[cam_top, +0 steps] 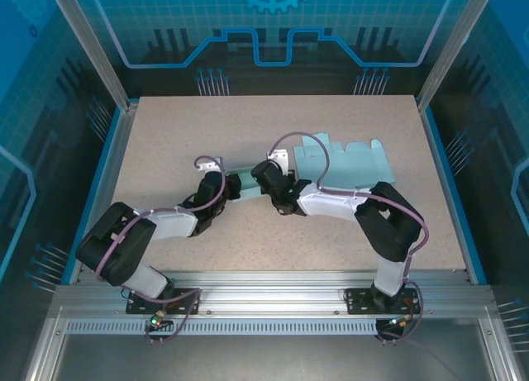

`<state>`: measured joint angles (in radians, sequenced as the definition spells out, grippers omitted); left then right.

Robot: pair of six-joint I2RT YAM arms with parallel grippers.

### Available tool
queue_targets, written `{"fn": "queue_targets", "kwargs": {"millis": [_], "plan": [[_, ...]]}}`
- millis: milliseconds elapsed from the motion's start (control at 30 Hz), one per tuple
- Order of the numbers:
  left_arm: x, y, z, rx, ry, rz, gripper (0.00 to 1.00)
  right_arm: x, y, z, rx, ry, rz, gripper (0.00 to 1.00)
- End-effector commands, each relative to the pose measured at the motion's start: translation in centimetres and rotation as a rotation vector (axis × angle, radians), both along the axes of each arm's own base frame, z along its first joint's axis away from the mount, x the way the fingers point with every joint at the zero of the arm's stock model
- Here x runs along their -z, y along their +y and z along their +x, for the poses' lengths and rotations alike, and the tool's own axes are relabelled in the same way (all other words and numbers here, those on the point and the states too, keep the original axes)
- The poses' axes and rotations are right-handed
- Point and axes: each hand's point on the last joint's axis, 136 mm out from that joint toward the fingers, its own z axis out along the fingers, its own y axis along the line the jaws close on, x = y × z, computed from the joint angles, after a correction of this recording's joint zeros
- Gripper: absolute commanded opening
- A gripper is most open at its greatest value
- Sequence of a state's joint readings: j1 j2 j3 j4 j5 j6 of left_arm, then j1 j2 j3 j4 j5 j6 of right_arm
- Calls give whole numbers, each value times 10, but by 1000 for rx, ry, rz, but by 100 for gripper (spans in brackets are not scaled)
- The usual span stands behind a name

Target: Fold the paper box

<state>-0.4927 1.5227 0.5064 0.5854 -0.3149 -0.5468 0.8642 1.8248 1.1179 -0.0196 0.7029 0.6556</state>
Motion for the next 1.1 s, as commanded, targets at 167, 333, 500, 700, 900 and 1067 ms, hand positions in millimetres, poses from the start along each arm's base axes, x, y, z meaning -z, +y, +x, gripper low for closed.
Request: {"fn": "queue_targets", "kwargs": {"millis": [167, 333, 500, 700, 900, 1067], "plan": [[11, -6, -28, 86, 51, -6, 52, 42, 0, -36, -62, 123, -68, 2], [-2, -7, -38, 107, 47, -21, 71, 37, -2, -41, -60, 115, -89, 13], [-18, -3, -51, 122, 37, -13, 88, 26, -3, -48, -60, 105, -79, 29], [-40, 8, -67, 117, 12, -10, 94, 11, 2, -54, -81, 90, -88, 52], [-86, 18, -82, 113, -34, -20, 99, -10, 11, -72, -138, 79, -110, 76], [-131, 22, -81, 128, -71, 45, 99, -42, 15, -93, -188, 51, -146, 92]]}}
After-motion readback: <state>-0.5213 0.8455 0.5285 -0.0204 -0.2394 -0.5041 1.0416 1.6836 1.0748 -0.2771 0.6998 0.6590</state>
